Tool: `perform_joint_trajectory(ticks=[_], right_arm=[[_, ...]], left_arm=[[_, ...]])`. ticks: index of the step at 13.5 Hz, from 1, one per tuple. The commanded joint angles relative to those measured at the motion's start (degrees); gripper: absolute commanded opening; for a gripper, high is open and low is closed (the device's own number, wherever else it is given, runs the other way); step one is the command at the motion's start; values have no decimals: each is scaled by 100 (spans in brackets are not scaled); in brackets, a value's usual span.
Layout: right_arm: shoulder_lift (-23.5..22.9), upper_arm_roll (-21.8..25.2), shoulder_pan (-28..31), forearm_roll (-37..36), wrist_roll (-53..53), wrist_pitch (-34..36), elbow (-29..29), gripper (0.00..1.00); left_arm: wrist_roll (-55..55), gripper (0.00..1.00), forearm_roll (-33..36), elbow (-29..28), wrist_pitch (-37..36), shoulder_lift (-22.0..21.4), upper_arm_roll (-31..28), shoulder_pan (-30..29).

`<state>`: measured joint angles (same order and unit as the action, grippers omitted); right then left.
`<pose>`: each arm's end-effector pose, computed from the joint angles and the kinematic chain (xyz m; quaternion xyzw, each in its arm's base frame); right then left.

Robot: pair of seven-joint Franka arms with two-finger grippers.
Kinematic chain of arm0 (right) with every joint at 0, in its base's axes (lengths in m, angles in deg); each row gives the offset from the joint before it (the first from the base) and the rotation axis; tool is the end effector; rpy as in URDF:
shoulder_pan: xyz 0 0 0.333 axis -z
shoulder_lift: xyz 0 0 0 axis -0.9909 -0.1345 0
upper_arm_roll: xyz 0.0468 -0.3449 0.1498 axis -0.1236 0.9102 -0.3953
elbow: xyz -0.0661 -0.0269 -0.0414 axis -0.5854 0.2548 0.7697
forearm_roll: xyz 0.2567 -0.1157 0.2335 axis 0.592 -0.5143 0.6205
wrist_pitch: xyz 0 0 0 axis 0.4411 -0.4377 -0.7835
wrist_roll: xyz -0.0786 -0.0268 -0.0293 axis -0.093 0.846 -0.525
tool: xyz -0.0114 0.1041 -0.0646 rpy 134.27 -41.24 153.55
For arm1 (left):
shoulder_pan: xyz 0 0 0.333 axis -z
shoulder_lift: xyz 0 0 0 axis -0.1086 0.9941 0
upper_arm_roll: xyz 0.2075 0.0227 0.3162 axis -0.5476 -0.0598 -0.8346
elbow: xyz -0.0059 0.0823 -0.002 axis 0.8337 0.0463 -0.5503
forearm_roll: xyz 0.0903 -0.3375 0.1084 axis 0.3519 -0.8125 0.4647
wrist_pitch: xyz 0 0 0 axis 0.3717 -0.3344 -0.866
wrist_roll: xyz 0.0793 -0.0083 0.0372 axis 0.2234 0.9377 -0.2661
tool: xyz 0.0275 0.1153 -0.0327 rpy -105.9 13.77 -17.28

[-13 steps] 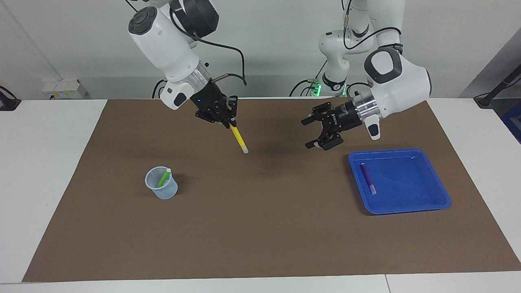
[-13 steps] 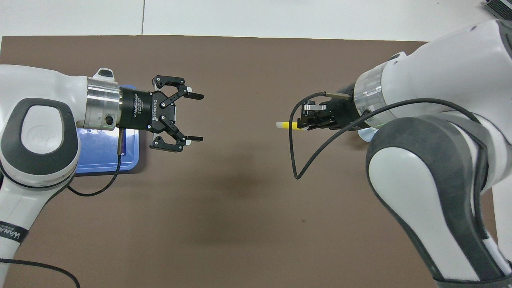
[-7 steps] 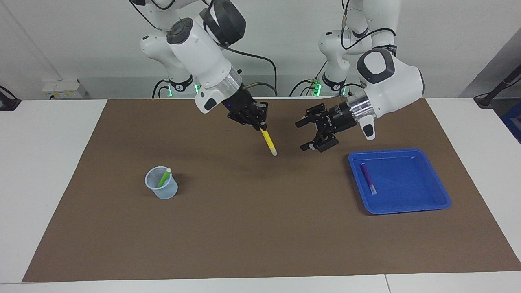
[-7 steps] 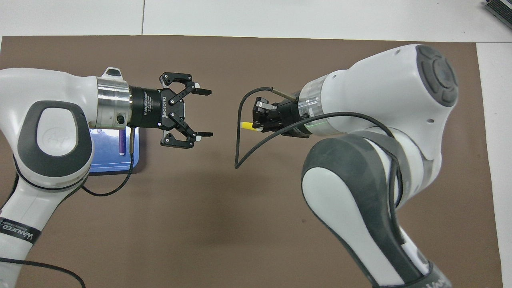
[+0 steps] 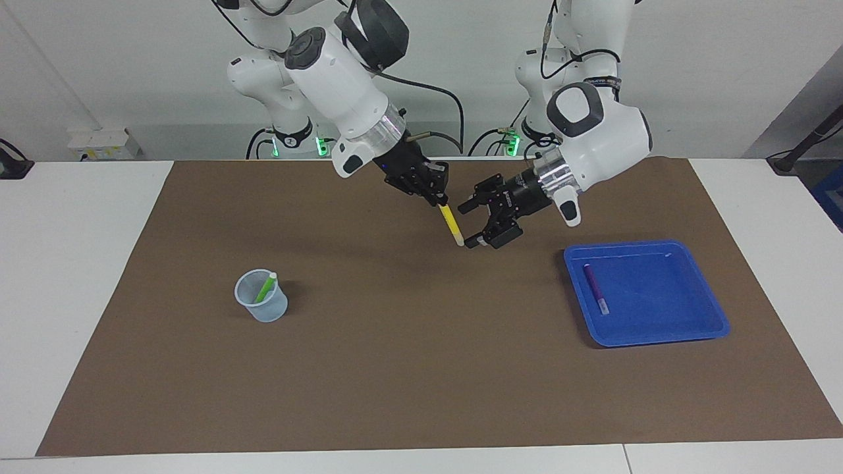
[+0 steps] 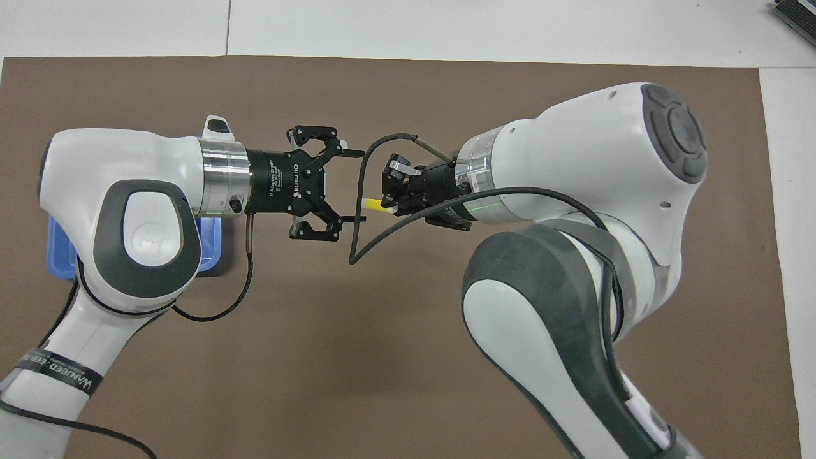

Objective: Right arm passes pens to left for tray arrangement
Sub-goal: 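Carry the yellow pen toward the left gripper while it approaches, then close the left gripper on the yellow pen while the right gripper releases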

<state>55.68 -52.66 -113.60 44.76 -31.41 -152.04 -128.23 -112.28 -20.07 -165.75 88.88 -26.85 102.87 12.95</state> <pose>0.5498 0.3277 0.6162 -0.9358 0.2123 0.0338 0.2793 0.5447 -0.2600 0.5490 0.6728 0.5857 -0.2721 0.3608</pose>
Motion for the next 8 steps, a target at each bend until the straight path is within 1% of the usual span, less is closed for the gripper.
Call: perform_joint_trajectory(ticks=[1, 3, 4, 5, 6, 8], right_arm=[[-4, 13, -32, 151, 64, -97, -26, 9], [-4, 13, -32, 151, 73, -97, -26, 9], [4, 13, -32, 151, 82, -88, -26, 9], [4, 13, -40, 151, 82, -71, -26, 9], [4, 13, -40, 151, 82, -70, -34, 9], [4, 13, -75, 142, 82, -35, -34, 9]], left_arm=[[268, 95, -66, -215, 218, -122, -48, 172], [364, 91, -66, -373, 227, -192, -48, 339], [478, 85, -66, -409, 218, -210, -48, 348], [532, 75, -66, -418, 201, -210, -48, 366], [524, 72, -66, -418, 183, -218, -48, 366], [497, 71, -75, -418, 140, -219, -48, 322]])
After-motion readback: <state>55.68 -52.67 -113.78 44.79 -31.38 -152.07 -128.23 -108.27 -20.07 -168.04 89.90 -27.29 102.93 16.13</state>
